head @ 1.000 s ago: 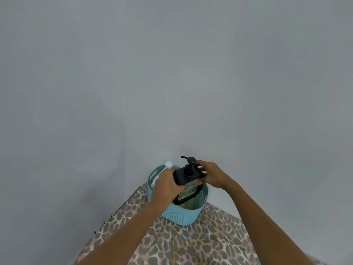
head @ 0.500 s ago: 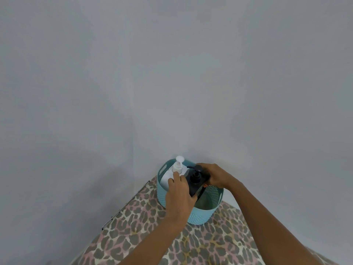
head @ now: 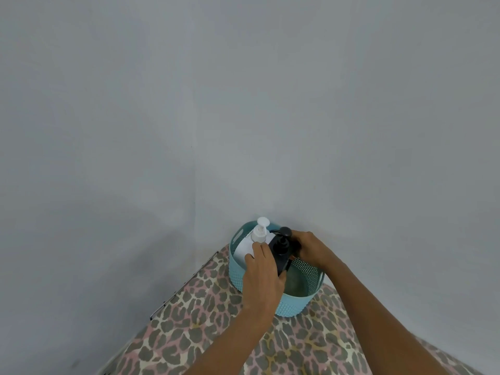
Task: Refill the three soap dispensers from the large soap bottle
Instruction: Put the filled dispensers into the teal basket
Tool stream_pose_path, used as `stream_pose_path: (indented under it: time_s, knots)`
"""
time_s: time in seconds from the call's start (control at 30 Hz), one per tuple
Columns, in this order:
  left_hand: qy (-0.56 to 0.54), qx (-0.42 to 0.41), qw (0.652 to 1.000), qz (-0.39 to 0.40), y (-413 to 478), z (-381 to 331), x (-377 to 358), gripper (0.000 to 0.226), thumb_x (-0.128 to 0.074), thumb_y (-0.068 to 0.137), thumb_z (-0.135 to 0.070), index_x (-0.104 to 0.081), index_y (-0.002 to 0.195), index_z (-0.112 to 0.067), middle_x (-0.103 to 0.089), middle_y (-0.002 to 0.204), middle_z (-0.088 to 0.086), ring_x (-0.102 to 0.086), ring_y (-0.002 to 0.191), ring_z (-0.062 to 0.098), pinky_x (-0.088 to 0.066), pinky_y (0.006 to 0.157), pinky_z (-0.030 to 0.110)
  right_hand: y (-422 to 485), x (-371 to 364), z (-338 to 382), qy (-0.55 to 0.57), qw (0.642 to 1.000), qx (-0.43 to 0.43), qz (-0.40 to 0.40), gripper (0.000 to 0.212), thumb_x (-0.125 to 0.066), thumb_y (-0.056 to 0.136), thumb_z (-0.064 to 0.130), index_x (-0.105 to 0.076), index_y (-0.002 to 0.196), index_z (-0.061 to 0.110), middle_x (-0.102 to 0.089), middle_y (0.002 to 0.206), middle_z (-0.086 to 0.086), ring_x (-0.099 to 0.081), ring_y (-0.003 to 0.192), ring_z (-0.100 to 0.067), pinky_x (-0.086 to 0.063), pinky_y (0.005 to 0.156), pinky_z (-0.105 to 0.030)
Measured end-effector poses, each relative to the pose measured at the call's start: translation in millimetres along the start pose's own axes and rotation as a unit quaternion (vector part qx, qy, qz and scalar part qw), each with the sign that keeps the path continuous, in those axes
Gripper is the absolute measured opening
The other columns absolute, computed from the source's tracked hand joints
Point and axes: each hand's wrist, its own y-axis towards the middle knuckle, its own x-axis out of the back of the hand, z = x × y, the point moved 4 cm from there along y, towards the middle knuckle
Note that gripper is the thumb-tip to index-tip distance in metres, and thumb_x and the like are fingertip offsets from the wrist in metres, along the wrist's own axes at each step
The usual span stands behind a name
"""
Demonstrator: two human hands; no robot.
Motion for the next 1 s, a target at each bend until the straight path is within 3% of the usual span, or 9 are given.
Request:
stream_pose_path:
  time_s: [0.1,0.27,0.43,0.57,0.73,1.0]
  knots:
    - [0.018,-0.003,1.000,-0.001,1,0,-1,0.063,-0.051,0.090,-0.037,-0.021,0.137,-0.007,-0.035,0.130,0.006,-0.042,0.115,0.022,-0.048,0.091,0.030,-4,-6,-4,0.001,1.000,-0.010,-0.022,0.050,-0.054,0.083,-0.006,-0.051,0.128,0.015,-0.065,0.112,-0.013,-0.061,0.096,-0.024,-0.044,0.080,-0.024]
    - [0.002,0.006,1.000,0.016,1,1,-3,0.063,-0.055,0.089,-0.033,-0.024,0.136,-0.007,-0.036,0.133,0.008,-0.041,0.116,0.024,-0.047,0.094,0.032,-14,-9,2,0.011,0.998,-0.031,-0.045,0.054,-0.044,0.087,-0.006,-0.042,0.135,0.020,-0.061,0.122,-0.010,-0.057,0.103,-0.022,-0.039,0.084,-0.022]
    - [-0.032,-0.001,0.999,0.016,-3,0,0,0.052,-0.057,0.088,-0.028,-0.034,0.130,-0.008,-0.039,0.130,0.008,-0.041,0.116,0.023,-0.044,0.095,0.031,-34,-6,-1,0.051,0.993,-0.091,-0.062,0.052,-0.054,0.088,0.005,-0.038,0.137,0.011,-0.051,0.135,-0.011,-0.049,0.121,-0.024,-0.036,0.099,-0.026]
    - [-0.053,-0.026,0.998,0.009,-11,-7,8,0.049,-0.058,0.087,-0.027,-0.038,0.128,-0.009,-0.045,0.127,0.008,-0.044,0.113,0.023,-0.044,0.092,0.030,-63,7,-1,0.061,0.989,-0.106,-0.081,0.050,-0.057,0.088,0.010,-0.041,0.136,0.010,-0.051,0.135,-0.010,-0.050,0.120,-0.023,-0.038,0.098,-0.026]
    - [-0.050,-0.071,0.996,0.020,-33,-35,14,0.057,-0.058,0.086,-0.033,-0.035,0.134,-0.011,-0.044,0.135,0.005,-0.043,0.122,0.021,-0.042,0.095,0.031,-117,26,3,0.067,0.982,-0.094,-0.150,0.044,-0.062,0.087,0.016,-0.048,0.128,0.010,-0.058,0.126,-0.008,-0.054,0.116,-0.019,-0.038,0.095,-0.021]
    - [-0.076,-0.147,0.984,0.058,-86,-99,5,0.059,-0.060,0.085,-0.034,-0.034,0.135,-0.014,-0.043,0.138,0.004,-0.042,0.125,0.020,-0.039,0.096,0.032,-225,48,-8,0.060,0.962,-0.146,-0.224,0.046,-0.064,0.085,0.025,-0.049,0.127,0.015,-0.060,0.123,-0.002,-0.052,0.117,-0.016,-0.041,0.097,-0.030]
